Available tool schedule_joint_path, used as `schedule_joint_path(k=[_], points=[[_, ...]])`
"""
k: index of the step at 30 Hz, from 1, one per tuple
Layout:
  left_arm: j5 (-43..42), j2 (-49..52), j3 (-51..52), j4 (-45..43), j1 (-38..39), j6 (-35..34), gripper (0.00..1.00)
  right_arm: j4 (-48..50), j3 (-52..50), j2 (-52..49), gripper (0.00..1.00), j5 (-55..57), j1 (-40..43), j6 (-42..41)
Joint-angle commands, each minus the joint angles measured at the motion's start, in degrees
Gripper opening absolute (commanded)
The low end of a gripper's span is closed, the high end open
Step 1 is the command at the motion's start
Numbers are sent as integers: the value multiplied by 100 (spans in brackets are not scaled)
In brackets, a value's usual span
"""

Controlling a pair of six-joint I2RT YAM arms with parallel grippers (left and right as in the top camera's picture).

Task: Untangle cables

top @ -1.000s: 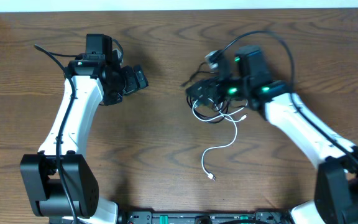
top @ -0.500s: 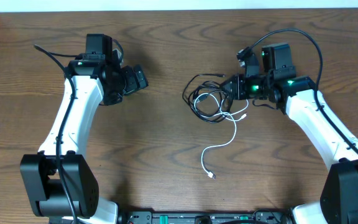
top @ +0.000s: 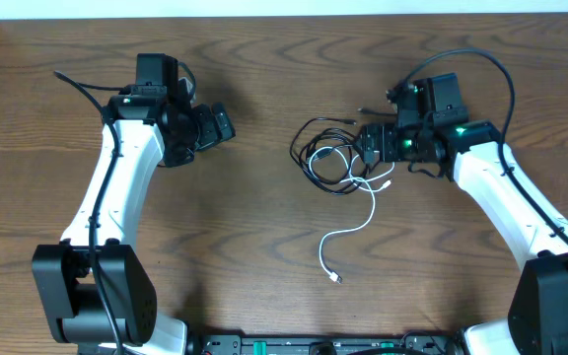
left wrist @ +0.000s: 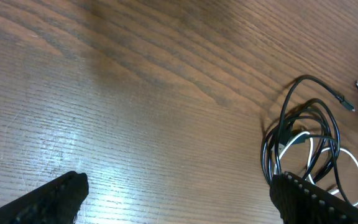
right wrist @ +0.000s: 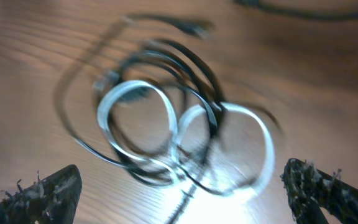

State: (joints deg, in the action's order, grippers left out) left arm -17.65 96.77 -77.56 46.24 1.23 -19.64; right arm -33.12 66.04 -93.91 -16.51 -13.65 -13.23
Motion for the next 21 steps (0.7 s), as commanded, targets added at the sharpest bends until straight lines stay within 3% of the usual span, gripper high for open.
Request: schedule_joint_path(k=[1,7,10,12,18,21], points=[[81,33,50,20,-13,11,98,-396,61,2,99,1246,-22,-181],[81,33,50,20,-13,13,98,-1386,61,2,99,2914,-15,-446],[81,33,50,20,-13,13,98,-1738,61,2,99,2909,-4,-686],[81,33,50,20,-13,13,98,-1908,61,2,99,2155,-4,-675],[81,33,50,20,-13,13,98,-1943,63,4,99,-1727,-4,-299],[81,33,50,20,-13,13,98,-1961,63,4,99,-2664,31,-306]])
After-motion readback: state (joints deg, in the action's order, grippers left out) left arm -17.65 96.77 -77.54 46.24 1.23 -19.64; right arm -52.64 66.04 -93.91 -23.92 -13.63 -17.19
